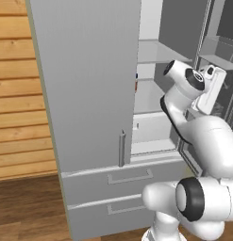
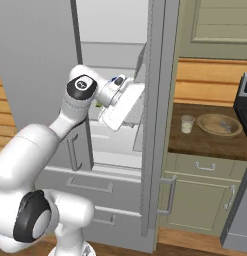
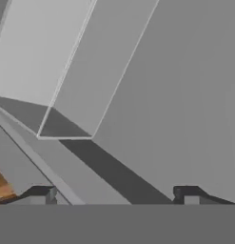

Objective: Grab a lemon wedge from the fridge and one ice cube from the ice bowl, and put them in the glass of lemonade.

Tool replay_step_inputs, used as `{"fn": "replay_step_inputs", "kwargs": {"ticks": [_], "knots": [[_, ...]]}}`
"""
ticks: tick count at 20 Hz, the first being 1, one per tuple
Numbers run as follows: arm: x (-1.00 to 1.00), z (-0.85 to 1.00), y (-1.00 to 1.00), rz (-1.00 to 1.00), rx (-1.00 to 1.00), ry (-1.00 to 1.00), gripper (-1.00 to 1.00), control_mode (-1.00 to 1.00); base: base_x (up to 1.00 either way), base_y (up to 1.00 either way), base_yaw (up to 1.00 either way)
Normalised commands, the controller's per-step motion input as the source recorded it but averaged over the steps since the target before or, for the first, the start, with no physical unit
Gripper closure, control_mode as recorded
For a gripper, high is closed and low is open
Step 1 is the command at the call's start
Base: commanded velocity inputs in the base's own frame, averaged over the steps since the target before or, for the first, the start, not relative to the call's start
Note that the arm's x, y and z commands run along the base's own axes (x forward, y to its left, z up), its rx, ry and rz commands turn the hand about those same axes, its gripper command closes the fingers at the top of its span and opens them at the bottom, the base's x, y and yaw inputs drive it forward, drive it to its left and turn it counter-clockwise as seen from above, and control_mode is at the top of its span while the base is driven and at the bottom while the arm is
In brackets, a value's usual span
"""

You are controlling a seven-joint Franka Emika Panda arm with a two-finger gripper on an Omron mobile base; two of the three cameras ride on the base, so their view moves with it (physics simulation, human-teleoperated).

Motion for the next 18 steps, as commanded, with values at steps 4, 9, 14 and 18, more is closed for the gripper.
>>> {"fn": "replay_step_inputs", "kwargs": {"ticks": [4, 9, 14, 18], "knots": [[-0.37, 0.00, 0.72, 0.03, 0.05, -0.19, -1.00, -1.00, 0.00, 0.00, 0.00], [-0.27, -0.06, 0.56, 0.18, 0.08, -0.22, -1.00, -1.00, 0.00, 0.00, 0.00], [-0.14, -0.10, 0.56, 0.16, 0.43, -0.40, -1.00, -1.00, 0.00, 0.00, 0.00], [0.00, -0.15, 0.70, 0.14, 0.51, -0.33, -1.00, -1.00, 0.00, 0.00, 0.00]]}}
